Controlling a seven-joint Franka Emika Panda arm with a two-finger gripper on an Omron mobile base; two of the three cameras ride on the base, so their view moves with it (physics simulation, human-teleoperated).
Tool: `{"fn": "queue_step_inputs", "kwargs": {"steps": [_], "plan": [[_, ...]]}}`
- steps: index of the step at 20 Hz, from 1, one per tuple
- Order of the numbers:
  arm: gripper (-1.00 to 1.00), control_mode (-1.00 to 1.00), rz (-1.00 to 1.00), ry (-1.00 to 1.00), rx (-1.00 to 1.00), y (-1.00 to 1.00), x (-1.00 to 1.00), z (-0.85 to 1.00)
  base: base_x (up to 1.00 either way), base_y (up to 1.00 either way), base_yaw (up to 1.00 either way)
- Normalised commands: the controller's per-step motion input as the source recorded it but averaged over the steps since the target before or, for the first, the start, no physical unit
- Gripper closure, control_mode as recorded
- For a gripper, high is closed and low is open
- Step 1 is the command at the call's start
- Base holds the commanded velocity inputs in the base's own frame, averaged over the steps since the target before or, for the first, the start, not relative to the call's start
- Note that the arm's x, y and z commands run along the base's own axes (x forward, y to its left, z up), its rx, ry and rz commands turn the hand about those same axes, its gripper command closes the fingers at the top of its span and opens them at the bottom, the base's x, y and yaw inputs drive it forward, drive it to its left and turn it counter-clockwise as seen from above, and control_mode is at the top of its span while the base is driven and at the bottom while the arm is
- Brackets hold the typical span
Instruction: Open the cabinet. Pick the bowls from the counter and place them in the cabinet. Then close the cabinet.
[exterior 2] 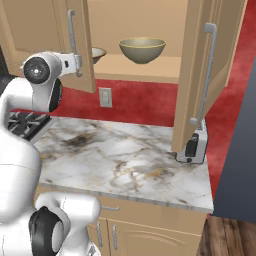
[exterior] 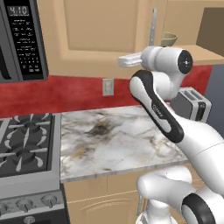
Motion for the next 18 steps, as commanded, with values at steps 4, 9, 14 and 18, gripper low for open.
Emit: {"fn": "queue_step_inputs", "kwargs": {"steps": [4, 9, 14, 18], "plan": [[-1.0, -1.0, 0.05, 0.04, 0.0, -0.02, 0.77, 0.0, 0.0, 0.0, 0.0], [-1.0, -1.0, 0.04, 0.0, 0.0, 0.0, 0.66, -0.11, 0.0, 0.0, 0.0], [-1.0, -1.0, 0.02, -0.06, 0.0, 0.0, 0.51, -0.2, 0.0, 0.0, 0.0], [-1.0, -1.0, 0.0, -0.03, 0.0, 0.0, 0.25, -0.06, 0.0, 0.0, 0.0]]}}
